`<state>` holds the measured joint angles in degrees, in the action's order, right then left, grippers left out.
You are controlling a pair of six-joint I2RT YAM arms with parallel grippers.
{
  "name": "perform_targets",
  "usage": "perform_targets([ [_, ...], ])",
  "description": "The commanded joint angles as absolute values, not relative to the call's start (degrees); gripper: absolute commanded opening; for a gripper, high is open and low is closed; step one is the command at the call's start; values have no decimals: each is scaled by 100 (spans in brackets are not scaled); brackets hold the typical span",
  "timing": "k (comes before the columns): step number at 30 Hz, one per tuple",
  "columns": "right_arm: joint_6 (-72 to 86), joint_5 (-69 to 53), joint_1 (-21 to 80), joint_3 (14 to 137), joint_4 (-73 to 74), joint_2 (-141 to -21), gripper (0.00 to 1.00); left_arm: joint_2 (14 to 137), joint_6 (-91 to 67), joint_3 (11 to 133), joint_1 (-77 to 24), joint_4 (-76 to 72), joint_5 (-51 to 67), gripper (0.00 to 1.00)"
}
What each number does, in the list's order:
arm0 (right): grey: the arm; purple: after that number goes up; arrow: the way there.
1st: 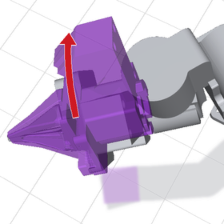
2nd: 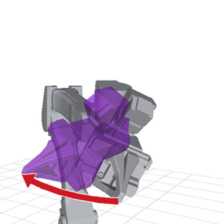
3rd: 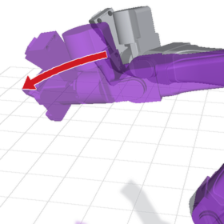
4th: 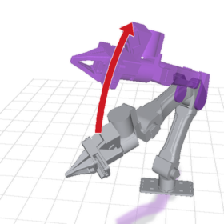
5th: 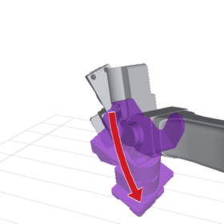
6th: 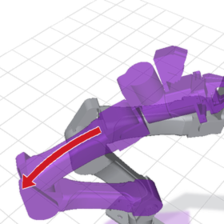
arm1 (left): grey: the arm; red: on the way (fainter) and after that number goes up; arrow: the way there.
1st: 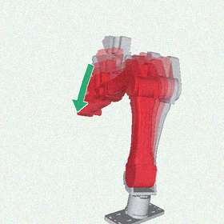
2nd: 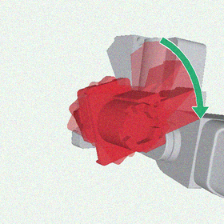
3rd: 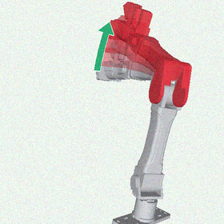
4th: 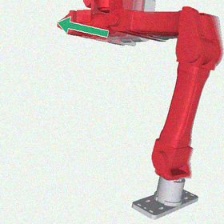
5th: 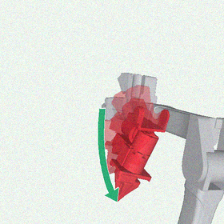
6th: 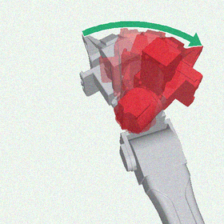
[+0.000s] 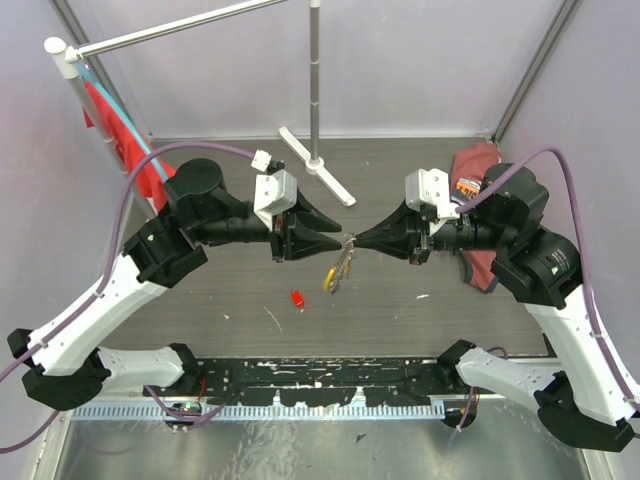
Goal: Put the keys on the keyring
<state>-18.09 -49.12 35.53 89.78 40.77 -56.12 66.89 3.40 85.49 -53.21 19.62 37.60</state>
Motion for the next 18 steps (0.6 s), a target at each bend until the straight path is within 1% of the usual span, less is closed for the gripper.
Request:
perform_targets([
  [1, -1770, -4908, 3568, 9050, 3711, -5563, 1, 6627, 357, 8700, -5346, 1961, 3803, 37],
  [18, -1729, -4961, 3564, 8992, 3674, -5625, 1, 6812, 213, 8806, -5359, 1749, 3984, 37],
])
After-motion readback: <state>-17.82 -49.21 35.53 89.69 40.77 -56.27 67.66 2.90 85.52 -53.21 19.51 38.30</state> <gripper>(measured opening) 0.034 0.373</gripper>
